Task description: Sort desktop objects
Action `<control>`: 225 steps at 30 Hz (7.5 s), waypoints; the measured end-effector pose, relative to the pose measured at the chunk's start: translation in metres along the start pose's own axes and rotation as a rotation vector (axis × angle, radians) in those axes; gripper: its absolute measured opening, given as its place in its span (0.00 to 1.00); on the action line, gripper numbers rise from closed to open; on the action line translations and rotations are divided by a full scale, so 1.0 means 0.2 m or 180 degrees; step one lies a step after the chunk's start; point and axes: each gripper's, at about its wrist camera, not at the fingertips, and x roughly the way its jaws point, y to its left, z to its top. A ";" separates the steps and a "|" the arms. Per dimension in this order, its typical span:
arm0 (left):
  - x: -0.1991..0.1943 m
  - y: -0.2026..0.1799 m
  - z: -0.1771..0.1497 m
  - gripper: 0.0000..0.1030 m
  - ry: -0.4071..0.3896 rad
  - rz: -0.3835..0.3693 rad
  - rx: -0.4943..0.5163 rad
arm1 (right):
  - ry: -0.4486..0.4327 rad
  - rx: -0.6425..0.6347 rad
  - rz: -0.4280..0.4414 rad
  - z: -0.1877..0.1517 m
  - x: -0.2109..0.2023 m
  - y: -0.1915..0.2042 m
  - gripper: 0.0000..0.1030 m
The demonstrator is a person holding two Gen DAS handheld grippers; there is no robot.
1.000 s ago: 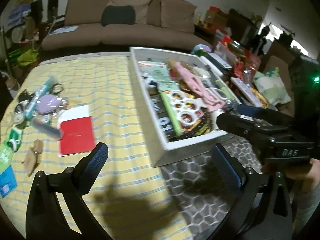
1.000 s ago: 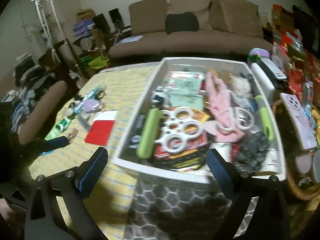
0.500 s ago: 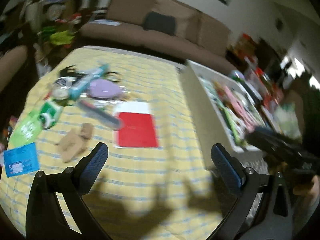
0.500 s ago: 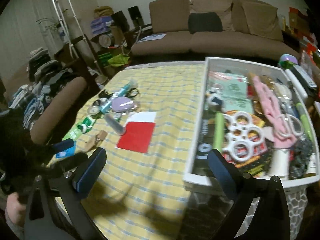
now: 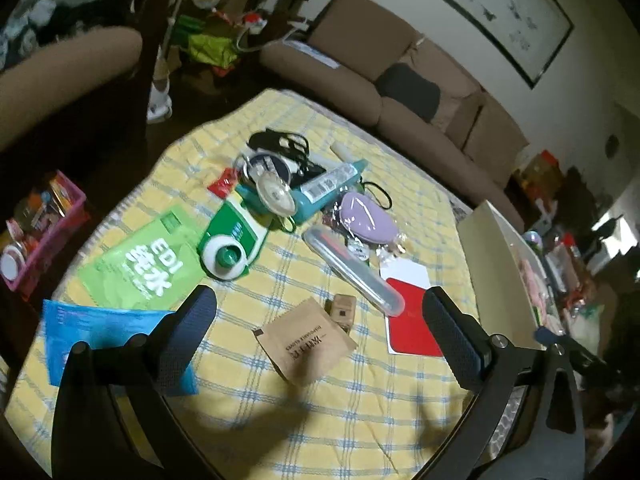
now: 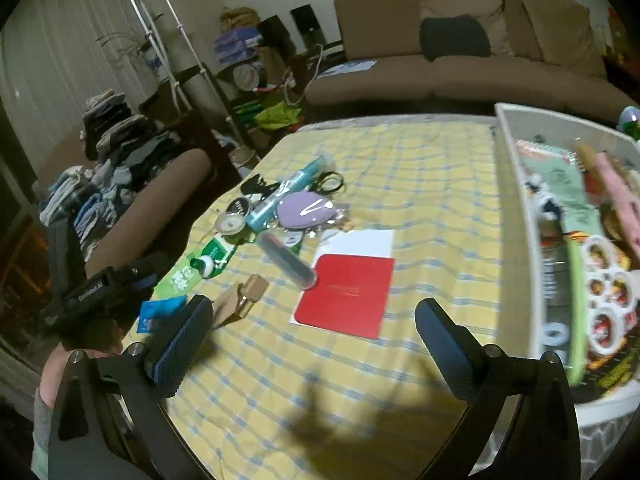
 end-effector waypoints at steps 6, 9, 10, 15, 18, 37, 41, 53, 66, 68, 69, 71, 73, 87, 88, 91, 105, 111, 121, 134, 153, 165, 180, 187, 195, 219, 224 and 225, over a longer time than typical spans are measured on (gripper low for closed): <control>0.12 -0.06 0.00 1.00 0.0166 -0.0021 -0.0044 | 0.0066 0.0072 0.0041 0.14 0.28 -0.01 0.99; 0.21 -0.13 -0.01 1.00 0.0258 0.0037 0.0093 | 0.0108 0.0097 0.0035 0.25 0.45 -0.04 0.99; 0.24 -0.15 -0.02 1.00 0.0311 0.0068 0.0148 | 0.0146 0.0111 0.0017 0.30 0.55 -0.04 0.99; 0.31 -0.17 -0.03 1.00 0.0453 0.0052 0.0136 | 0.0390 0.0431 0.0035 0.41 0.89 -0.15 0.89; 0.31 -0.17 -0.03 1.00 0.0451 0.0010 0.0107 | 0.0479 0.0658 0.0091 0.42 1.02 -0.22 0.84; 0.38 -0.11 -0.04 1.00 0.0518 -0.1038 -0.0704 | 0.0485 0.0948 0.0825 0.29 0.68 -0.19 0.15; 0.42 -0.04 -0.06 0.98 0.0454 -0.1613 -0.1256 | 0.0514 0.1231 0.1148 0.20 0.55 -0.20 0.15; 0.37 -0.25 -0.03 0.22 0.0449 -0.2265 -0.1107 | 0.0363 0.1373 0.1401 0.12 0.20 -0.23 0.15; 0.49 -1.37 -0.20 0.23 0.1101 -0.2419 0.0118 | -0.0482 0.1725 0.0872 -0.03 -0.64 -0.83 0.15; 0.57 -1.58 -0.25 0.23 0.1273 -0.2316 0.0363 | -0.0635 0.1916 0.0733 -0.09 -0.72 -0.95 0.15; 0.63 -1.68 -0.28 0.24 0.1355 -0.2207 0.0527 | -0.0704 0.2042 0.0655 -0.13 -0.75 -1.02 0.15; 0.70 -1.80 -0.34 0.24 0.1463 -0.2028 0.0719 | -0.0754 0.2254 0.0530 -0.20 -0.77 -1.14 0.15; 0.77 -1.87 -0.38 0.24 0.1568 -0.1829 0.0855 | -0.0721 0.2388 0.0445 -0.26 -0.74 -1.22 0.15; 0.64 -1.91 -0.26 0.77 0.1180 -0.1140 0.1132 | -0.0098 0.1237 -0.0307 -0.16 -0.65 -1.01 0.34; 0.62 -1.92 -0.26 0.77 0.1153 -0.1129 0.1151 | -0.0111 0.1179 -0.0442 -0.16 -0.67 -0.99 0.37; 0.54 -1.93 -0.28 0.77 0.1091 -0.1185 0.1216 | -0.0194 0.1001 -0.0749 -0.15 -0.73 -0.96 0.51; 0.68 -2.02 -0.53 0.77 0.1615 -0.1594 0.0976 | -0.0354 0.1271 -0.0666 -0.17 -0.88 -1.18 0.44; 0.68 -1.98 -0.51 0.76 0.1600 -0.1564 0.0913 | -0.0172 0.0844 -0.0539 -0.17 -0.91 -1.13 0.18; 0.75 -1.96 -0.52 0.78 0.1633 -0.1369 0.0892 | 0.0201 0.0792 -0.0645 -0.17 -0.60 -1.10 0.15; 0.29 -1.76 -0.47 1.00 0.1039 -0.1599 0.0954 | -0.0469 0.0587 -0.0318 -0.15 -0.88 -0.93 0.67; -0.04 -0.26 -0.03 1.00 -0.0144 -0.0242 -0.0471 | -0.0092 -0.0346 0.0040 0.11 -0.28 -0.08 0.84; 0.14 0.21 0.07 1.00 0.0043 0.0662 -0.0161 | 0.0365 -0.0939 -0.0118 0.14 0.47 0.22 0.84; 0.41 0.20 0.09 0.39 0.0091 0.0804 0.0315 | 0.0608 -0.0691 -0.0120 0.08 0.76 0.17 0.83; 0.33 0.24 0.12 0.39 0.0085 0.0399 -0.0057 | 0.0625 -0.0466 0.0068 0.07 0.73 0.20 0.83; 0.13 0.16 0.11 0.39 0.0327 -0.0215 -0.0261 | 0.0897 0.1097 0.1196 0.07 0.79 0.11 0.76; 0.00 -1.13 -0.15 0.38 0.0616 -0.1334 0.1098 | -0.0058 0.1309 0.1188 0.21 -0.13 -0.38 0.20; 0.24 -1.64 -0.36 0.38 0.0967 -0.1644 0.1181 | -0.0137 0.1334 0.0735 0.21 -0.51 -0.79 0.20; 0.29 -1.74 -0.39 0.39 0.1028 -0.1669 0.1211 | -0.0153 0.1365 0.0652 0.21 -0.57 -0.87 0.20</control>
